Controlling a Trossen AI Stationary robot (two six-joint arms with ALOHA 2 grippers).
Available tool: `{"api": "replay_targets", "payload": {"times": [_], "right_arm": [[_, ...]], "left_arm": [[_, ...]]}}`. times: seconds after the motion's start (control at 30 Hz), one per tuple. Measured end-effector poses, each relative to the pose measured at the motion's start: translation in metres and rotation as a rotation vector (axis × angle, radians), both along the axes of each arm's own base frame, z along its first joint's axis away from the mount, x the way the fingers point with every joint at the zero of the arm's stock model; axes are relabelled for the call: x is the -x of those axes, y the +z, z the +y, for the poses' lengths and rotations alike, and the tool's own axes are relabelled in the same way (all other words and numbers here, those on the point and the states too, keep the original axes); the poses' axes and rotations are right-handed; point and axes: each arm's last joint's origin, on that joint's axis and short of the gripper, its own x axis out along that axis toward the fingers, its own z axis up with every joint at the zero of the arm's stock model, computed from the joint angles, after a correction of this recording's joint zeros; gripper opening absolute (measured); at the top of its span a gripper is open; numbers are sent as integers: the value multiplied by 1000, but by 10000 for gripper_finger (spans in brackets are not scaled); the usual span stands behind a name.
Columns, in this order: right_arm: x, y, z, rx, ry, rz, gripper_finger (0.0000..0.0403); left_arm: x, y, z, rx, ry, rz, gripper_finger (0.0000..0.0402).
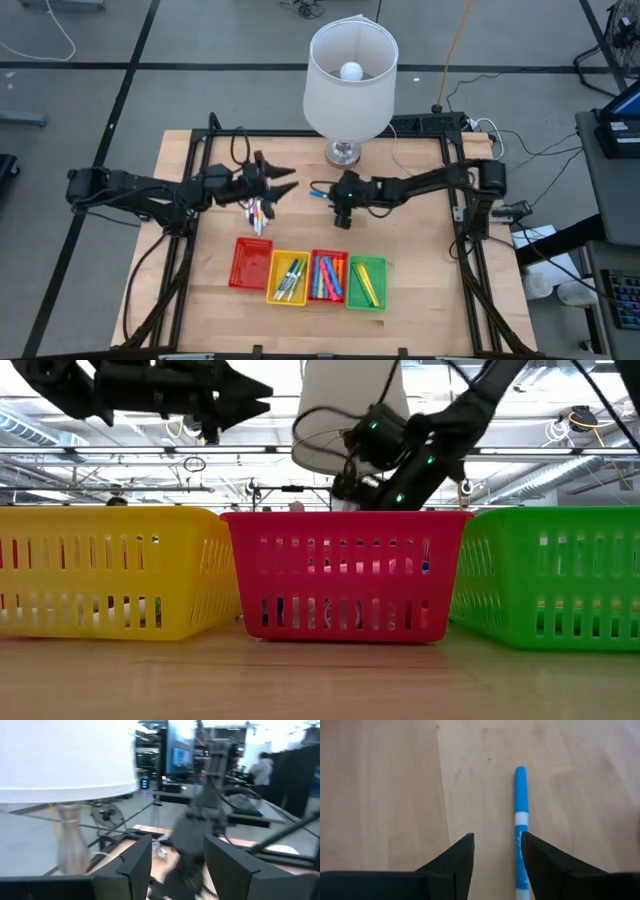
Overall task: Pick & Place Markers
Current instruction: Put the blue marker into the yellow bin
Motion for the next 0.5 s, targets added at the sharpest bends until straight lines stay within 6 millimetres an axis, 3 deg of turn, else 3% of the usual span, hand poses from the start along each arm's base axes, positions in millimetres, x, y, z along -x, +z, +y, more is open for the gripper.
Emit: {"api": "replay_targets", "payload": {"times": [0.2,0.5], "right_arm": [[-8,-16,-10,14,-2,61,153],[-7,-15,-15,8,-16,57,153]], "left_arm": [[3,0,17,44,65,-9,182],[2,-8,16,60,-40,68,182]]}}
